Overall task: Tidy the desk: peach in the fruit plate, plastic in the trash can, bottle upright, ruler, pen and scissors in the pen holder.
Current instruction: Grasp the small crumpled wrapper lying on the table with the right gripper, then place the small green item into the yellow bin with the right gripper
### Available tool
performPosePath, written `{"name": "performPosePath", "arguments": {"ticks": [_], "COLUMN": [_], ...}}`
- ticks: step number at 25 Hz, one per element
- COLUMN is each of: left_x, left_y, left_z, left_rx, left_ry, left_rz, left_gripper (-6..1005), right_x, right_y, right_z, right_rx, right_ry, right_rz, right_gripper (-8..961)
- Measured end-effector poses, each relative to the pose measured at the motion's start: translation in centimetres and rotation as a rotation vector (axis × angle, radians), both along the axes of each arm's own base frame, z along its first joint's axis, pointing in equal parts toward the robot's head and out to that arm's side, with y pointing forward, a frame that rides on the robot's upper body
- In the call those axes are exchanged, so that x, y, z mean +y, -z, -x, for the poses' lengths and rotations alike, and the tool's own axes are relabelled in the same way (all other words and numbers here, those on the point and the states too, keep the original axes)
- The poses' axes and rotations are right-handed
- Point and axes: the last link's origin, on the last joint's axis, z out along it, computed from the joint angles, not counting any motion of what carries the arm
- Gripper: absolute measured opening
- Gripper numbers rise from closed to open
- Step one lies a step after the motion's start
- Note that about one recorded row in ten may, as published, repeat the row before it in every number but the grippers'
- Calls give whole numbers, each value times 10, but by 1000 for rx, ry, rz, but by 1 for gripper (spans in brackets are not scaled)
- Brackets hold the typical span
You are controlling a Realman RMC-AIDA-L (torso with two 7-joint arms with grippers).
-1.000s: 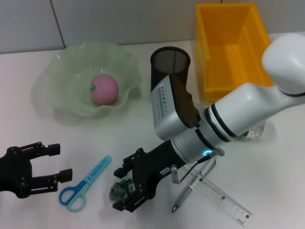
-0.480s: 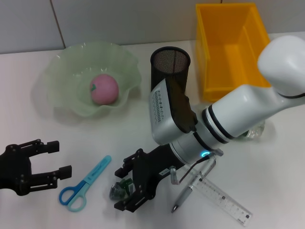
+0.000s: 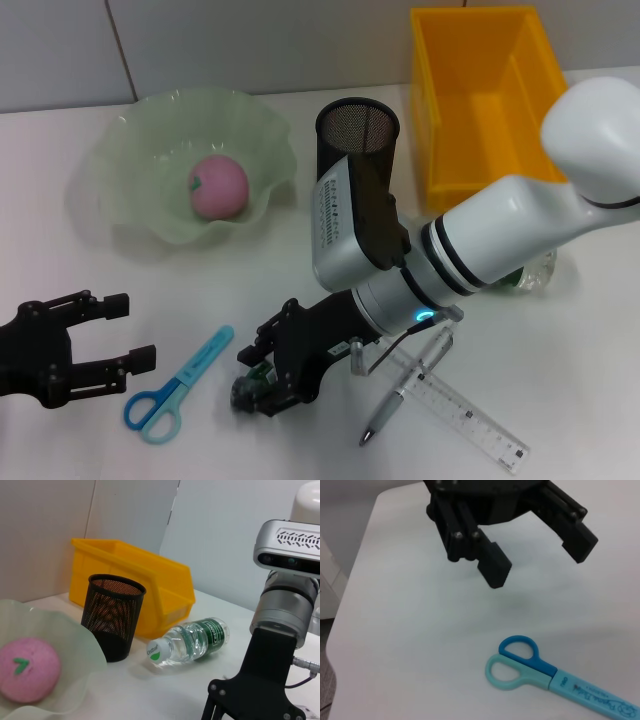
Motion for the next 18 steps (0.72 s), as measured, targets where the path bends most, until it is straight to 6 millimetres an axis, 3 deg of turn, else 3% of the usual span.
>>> {"name": "performPosePath", "arguments": {"ticks": [4,7,18], "left_x": [0,0,1], "left_y": [1,1,0], "left_z": [-1,-1,-1], "left_rx": [-2,-2,-7], "left_ry": [3,3,7], "left_rz": [0,0,-13], "left_gripper": [813,812,811], "right_x": [0,0,8], "right_y": [0,0,-17], "right_z": [1,1,11], "right_rx": [-3,-1,118], "right_ry": [-3,1,83], "right_rz": [6,9,4], "right_gripper": [582,329,116]}}
